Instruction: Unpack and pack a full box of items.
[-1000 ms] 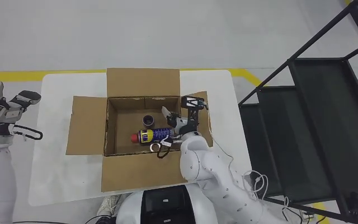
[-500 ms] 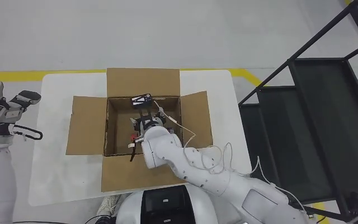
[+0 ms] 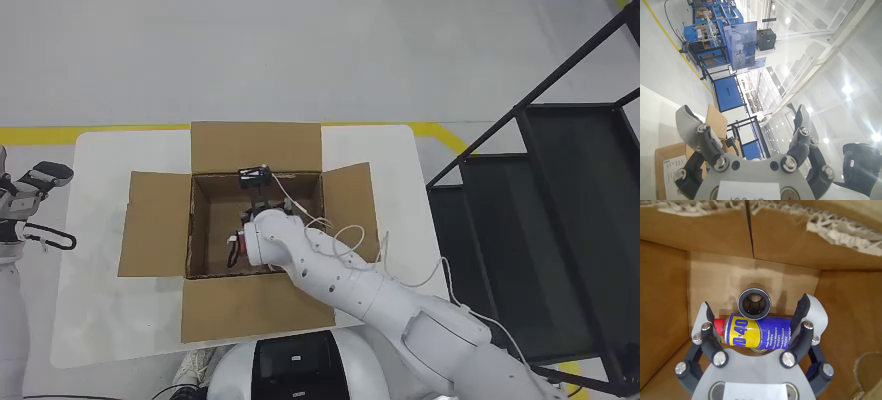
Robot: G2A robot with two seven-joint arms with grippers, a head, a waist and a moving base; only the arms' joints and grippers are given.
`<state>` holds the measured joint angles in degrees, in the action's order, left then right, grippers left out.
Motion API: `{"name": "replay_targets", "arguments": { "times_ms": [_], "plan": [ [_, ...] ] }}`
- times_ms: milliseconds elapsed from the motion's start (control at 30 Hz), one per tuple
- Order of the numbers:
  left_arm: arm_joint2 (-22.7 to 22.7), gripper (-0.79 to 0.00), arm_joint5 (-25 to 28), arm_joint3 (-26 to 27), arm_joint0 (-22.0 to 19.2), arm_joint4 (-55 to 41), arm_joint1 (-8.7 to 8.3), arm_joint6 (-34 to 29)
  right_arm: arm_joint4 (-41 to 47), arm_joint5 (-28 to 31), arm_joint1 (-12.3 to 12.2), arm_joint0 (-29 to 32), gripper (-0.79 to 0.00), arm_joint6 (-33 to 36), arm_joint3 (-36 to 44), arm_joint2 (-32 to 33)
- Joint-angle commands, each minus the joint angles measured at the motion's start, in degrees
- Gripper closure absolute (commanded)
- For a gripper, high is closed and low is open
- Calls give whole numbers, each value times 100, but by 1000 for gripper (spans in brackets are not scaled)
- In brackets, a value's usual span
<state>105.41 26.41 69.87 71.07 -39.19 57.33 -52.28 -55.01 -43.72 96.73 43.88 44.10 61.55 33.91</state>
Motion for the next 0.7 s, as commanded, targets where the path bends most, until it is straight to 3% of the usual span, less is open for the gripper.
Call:
{"name": "replay_targets", "arguments": {
  "times_ms": [0, 233, 267, 300, 333, 367, 400, 667],
  "plan": [
    [0, -785, 0, 0, 0, 0, 0, 0, 174, 74, 68, -42, -785, -124, -240, 45],
    [0, -785, 0, 0, 0, 0, 0, 0, 641, 362, 294, -204, -785, -517, -942, 153],
    [0, -785, 0, 0, 0, 0, 0, 0, 692, 393, 325, -227, -733, -561, -1025, 162],
    [0, -785, 0, 0, 0, 0, 0, 0, 725, 423, 355, -253, -419, -608, -1106, 163],
    [0, -785, 0, 0, 0, 0, 0, 0, 746, 450, 385, -276, -296, -660, -1182, 160],
    [0, -785, 0, 0, 0, 0, 0, 0, 768, 466, 413, -298, -108, -701, -1254, 159],
    [0, -785, 0, 0, 0, 0, 0, 0, 792, 484, 440, -320, 0, -734, -1321, 160],
    [0, -785, 0, 0, 0, 0, 0, 0, 787, 414, 594, -350, 0, -941, -1508, 154]
  ]
}}
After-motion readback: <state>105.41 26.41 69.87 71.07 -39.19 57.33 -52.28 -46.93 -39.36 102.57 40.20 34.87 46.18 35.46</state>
